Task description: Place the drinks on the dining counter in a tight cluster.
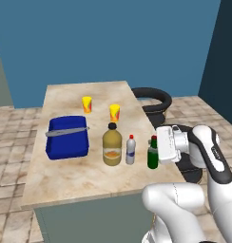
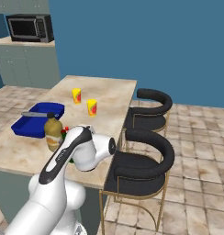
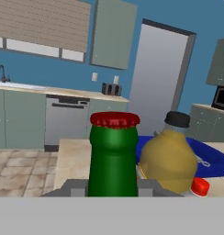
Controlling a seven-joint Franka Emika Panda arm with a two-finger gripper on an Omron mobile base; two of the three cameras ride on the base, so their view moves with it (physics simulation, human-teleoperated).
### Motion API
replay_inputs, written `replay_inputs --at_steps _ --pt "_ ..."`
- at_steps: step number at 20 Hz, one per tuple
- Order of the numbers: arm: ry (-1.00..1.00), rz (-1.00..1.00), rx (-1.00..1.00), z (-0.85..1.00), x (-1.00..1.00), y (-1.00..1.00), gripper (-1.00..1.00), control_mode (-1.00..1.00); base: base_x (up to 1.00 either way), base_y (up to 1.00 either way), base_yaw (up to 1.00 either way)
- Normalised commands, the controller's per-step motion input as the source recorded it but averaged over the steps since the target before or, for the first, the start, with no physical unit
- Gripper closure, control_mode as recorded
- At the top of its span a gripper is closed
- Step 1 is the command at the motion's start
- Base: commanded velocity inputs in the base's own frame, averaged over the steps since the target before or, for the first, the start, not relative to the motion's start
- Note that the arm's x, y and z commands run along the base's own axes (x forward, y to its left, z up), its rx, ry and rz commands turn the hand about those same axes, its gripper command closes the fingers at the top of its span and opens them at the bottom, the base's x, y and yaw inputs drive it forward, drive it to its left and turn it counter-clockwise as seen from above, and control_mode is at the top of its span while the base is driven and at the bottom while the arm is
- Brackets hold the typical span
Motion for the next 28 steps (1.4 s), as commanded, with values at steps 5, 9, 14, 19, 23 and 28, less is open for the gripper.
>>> replay_inputs --at_steps 5,9,14,19,23,28 --pt "0.00 0.00 0.00 0.00 0.00 0.00 1.00 1.00 0.00 0.00 0.00" --pt "0.00 0.00 0.00 0.00 0.00 0.00 1.00 1.00 0.00 0.00 0.00" --pt "0.00 0.01 0.05 0.00 0.00 -0.08 1.00 -1.00 0.00 -0.04 0.00" --pt "0.00 0.08 0.14 0.00 0.07 -0.29 1.00 -1.00 0.00 0.00 0.00" --pt "0.00 0.10 0.12 0.00 0.26 -0.24 1.00 -1.00 0.00 0.00 0.00" --pt "0.00 0.05 0.02 0.00 0.43 -0.07 1.00 -1.00 0.00 0.00 0.00"
